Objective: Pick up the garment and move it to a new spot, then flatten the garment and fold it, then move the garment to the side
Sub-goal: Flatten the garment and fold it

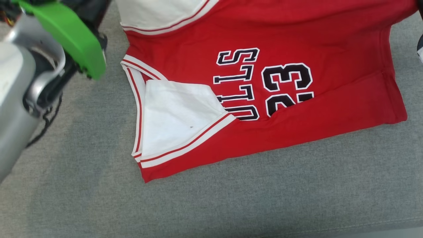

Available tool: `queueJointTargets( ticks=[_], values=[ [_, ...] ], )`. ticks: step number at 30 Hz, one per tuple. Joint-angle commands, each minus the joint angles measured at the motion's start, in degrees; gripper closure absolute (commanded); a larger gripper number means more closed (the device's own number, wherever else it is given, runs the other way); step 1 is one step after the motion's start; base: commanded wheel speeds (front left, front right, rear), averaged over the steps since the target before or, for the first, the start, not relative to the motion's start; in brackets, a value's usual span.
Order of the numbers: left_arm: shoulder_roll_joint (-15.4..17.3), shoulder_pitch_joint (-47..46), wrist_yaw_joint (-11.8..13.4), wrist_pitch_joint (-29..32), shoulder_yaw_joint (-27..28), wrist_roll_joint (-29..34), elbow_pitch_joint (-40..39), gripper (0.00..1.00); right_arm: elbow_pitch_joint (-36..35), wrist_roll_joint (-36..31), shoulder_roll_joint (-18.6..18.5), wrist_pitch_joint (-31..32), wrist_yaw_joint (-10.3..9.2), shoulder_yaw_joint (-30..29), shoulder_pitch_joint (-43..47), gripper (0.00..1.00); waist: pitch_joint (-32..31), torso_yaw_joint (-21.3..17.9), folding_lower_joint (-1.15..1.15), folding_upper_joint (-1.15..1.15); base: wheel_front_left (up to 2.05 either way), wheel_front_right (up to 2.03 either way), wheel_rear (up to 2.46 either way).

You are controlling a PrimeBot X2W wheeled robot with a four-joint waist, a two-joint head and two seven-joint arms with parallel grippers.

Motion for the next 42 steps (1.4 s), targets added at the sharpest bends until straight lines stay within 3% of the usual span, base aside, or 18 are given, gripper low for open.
queueJointTargets(
  ticks=[1,10,19,34,42],
  values=[
    [1.10,2.35,0.90,-0.39,0.04,-1.03,-2.32,1.00,-0.60,0.84,-0.62,-0.57,-0.07,0.34,1.33,1.00,-0.86,0.55,0.00,0.00,0.00,0.00,0.00],
    [7.13,14.61,6.67,-1.18,0.01,-3.96,-17.02,1.00,-1.45,4.75,-4.31,-1.91,-0.07,1.75,6.41,1.00,-2.33,1.75,0.00,0.00,0.00,0.00,0.00],
    [11.30,23.76,9.47,-2.69,-0.76,-6.58,-25.41,1.00,-1.68,7.51,-6.26,-3.26,-0.07,3.38,10.16,1.00,-3.27,2.61,0.00,0.00,0.00,0.00,0.00],
    [10.74,31.75,11.02,-5.43,-3.55,-7.77,-27.01,1.00,-0.61,10.96,-7.57,-4.40,-0.07,5.65,16.22,1.00,-4.52,3.68,0.00,0.00,0.00,0.00,0.00],
    [7.40,34.10,9.76,-7.24,-5.29,-8.90,-23.30,1.00,0.79,11.41,-6.51,-4.86,-0.07,7.31,17.67,1.00,-4.58,3.63,0.00,0.00,0.00,0.00,0.00]
  ],
)
